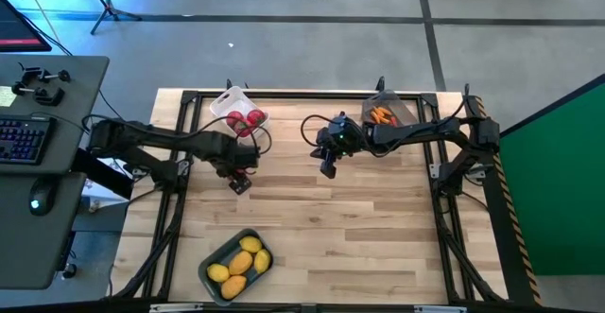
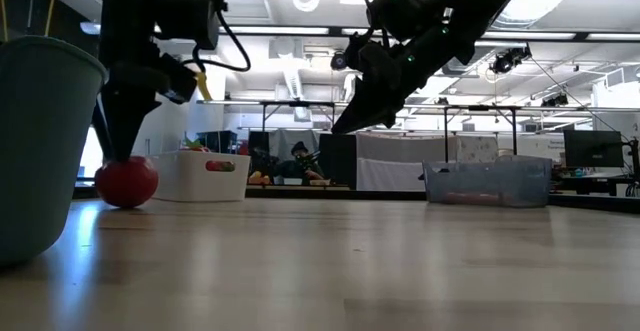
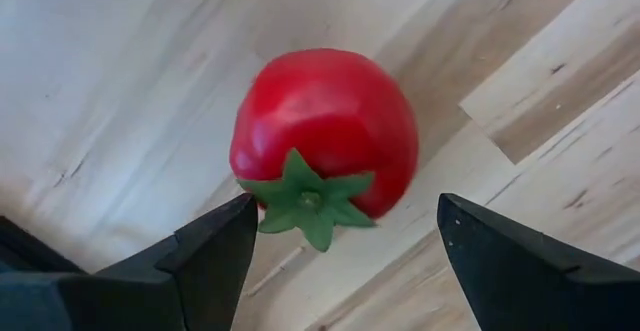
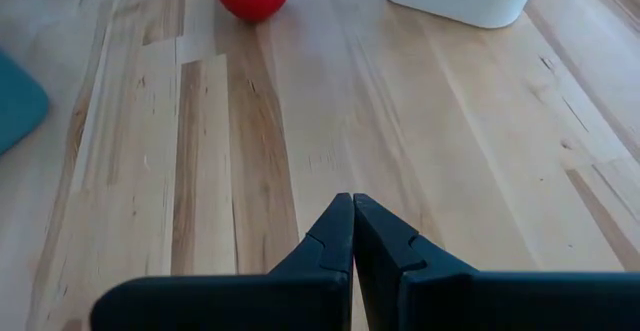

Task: Sort produce into baskets
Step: Put the tomato into the white bin

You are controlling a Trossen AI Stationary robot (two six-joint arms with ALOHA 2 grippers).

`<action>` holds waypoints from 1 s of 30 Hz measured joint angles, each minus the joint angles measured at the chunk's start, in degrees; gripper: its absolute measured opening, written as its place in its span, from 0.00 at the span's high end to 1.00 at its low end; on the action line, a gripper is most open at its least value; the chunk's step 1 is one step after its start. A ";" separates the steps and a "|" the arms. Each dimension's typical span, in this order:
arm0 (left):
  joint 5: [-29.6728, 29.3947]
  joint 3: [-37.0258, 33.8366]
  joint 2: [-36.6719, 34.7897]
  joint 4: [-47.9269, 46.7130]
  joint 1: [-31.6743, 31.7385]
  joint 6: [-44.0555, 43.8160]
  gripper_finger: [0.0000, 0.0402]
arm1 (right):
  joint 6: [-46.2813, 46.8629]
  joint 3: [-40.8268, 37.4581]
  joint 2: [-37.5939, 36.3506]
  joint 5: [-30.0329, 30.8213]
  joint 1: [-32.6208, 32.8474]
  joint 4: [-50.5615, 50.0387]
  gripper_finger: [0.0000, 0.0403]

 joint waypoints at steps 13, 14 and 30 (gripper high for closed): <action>1.74 -0.02 4.61 0.28 1.38 2.83 0.54 | 0.44 0.00 0.02 0.17 0.00 -0.02 1.00; 1.78 -0.02 4.63 0.28 1.38 2.83 0.57 | 0.45 0.00 0.02 0.17 0.00 0.00 1.00; -0.96 -0.04 4.60 0.26 1.36 3.88 0.99 | 0.46 0.00 0.02 0.44 0.00 0.02 1.00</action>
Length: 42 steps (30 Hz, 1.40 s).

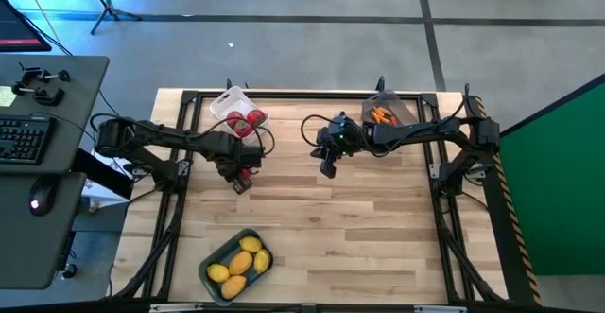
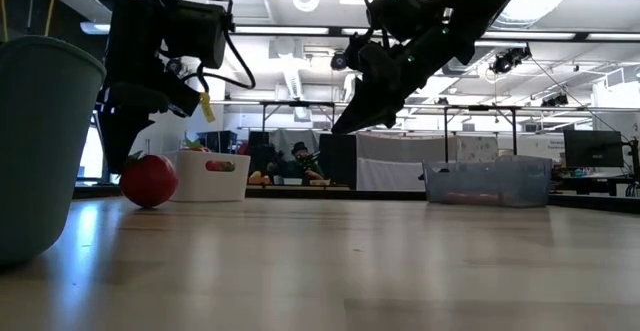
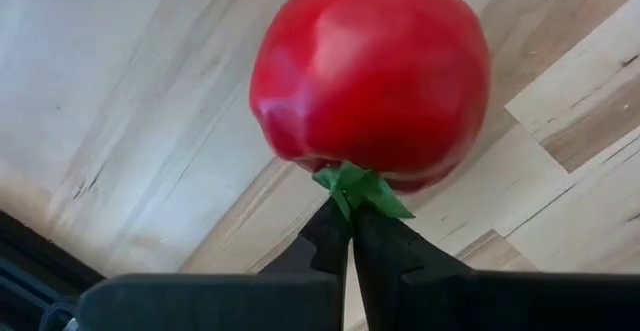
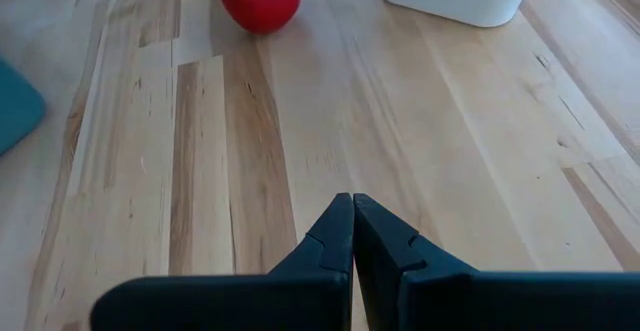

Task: Sort produce into baskets
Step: Put the tomato into the white bin

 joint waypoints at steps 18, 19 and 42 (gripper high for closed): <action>2.79 4.75 -7.89 -1.44 5.15 -0.82 1.00 | 0.04 0.02 0.00 0.17 0.00 0.28 1.00; 2.82 5.01 -8.17 -1.51 5.68 -0.41 1.00 | 0.19 0.02 0.00 0.17 0.00 0.28 1.00; 2.68 18.47 -9.59 -1.58 27.13 11.07 1.00 | 0.63 0.04 0.00 0.39 0.00 0.92 1.00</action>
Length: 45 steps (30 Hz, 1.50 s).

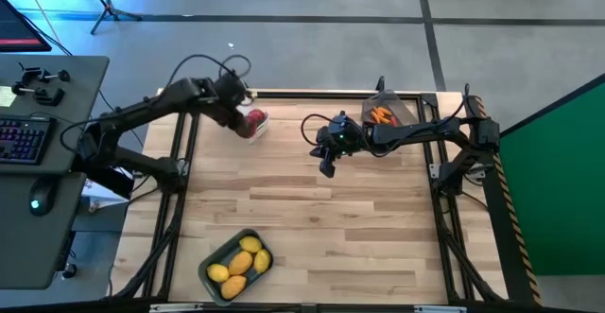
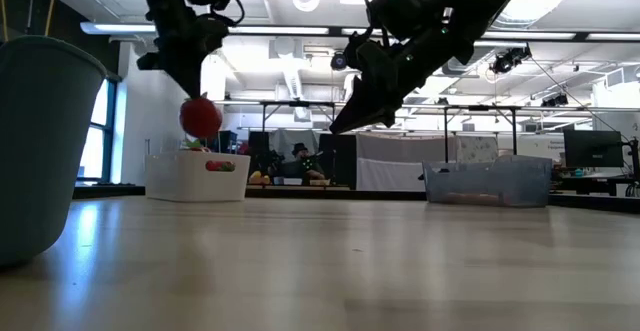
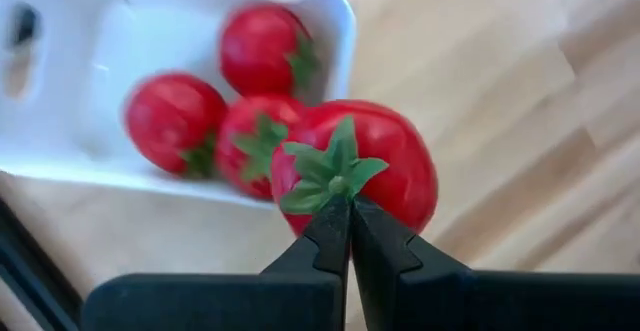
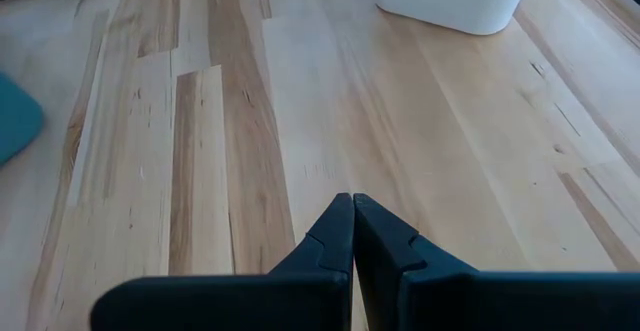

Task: Sort produce into baskets
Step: Put the tomato into the white bin, then adjust the tomatoes

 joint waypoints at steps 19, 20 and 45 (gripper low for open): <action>0.20 0.53 11.21 15.42 19.98 18.94 1.00 | 10.08 0.00 0.00 7.24 0.00 0.02 1.00; 0.18 0.53 12.08 15.91 20.53 19.54 1.00 | 10.50 0.00 0.00 7.65 0.00 0.04 1.00; -0.60 0.48 8.89 12.98 22.66 24.96 0.81 | 11.37 0.00 0.02 10.62 -0.36 5.95 1.00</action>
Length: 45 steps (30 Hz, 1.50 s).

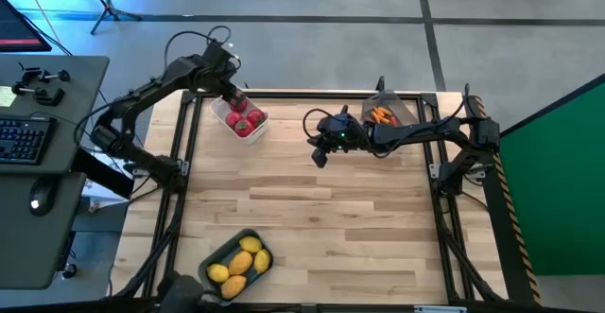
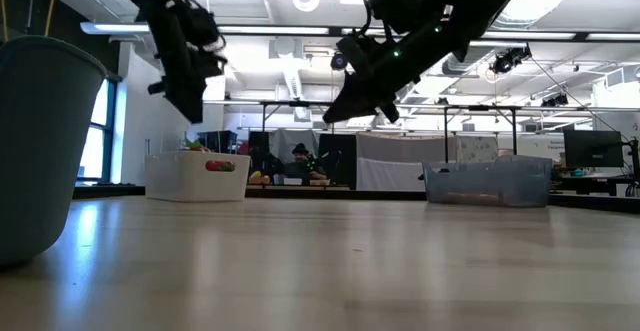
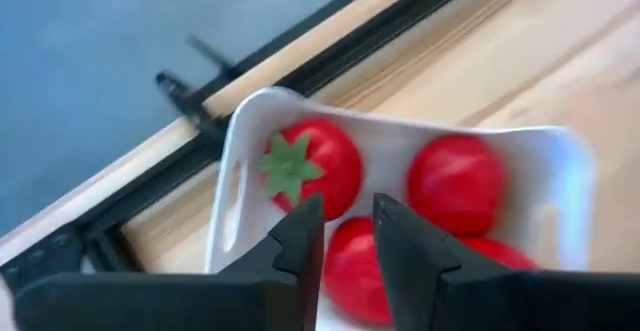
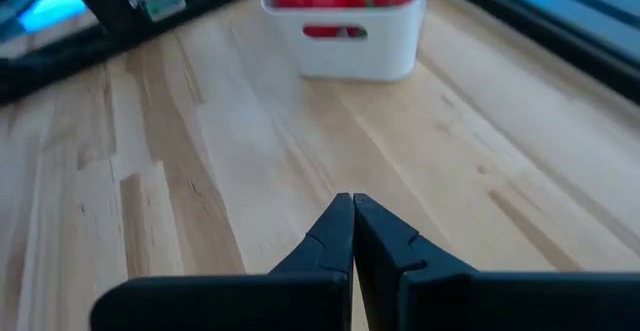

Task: Sort produce into baskets
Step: Adjust the tomatoes

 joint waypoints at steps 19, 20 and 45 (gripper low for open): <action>4.98 -13.89 -6.72 2.90 -7.41 -10.15 1.00 | -1.07 0.00 -0.11 -0.63 -0.87 1.39 1.00; 4.91 -14.24 -6.45 3.10 -7.31 -10.12 1.00 | -1.07 0.00 -0.11 -0.63 -0.87 1.39 1.00; -1.32 -15.85 0.67 7.57 -7.02 -9.56 1.00 | 0.46 0.00 -0.13 -0.63 -0.87 1.39 1.00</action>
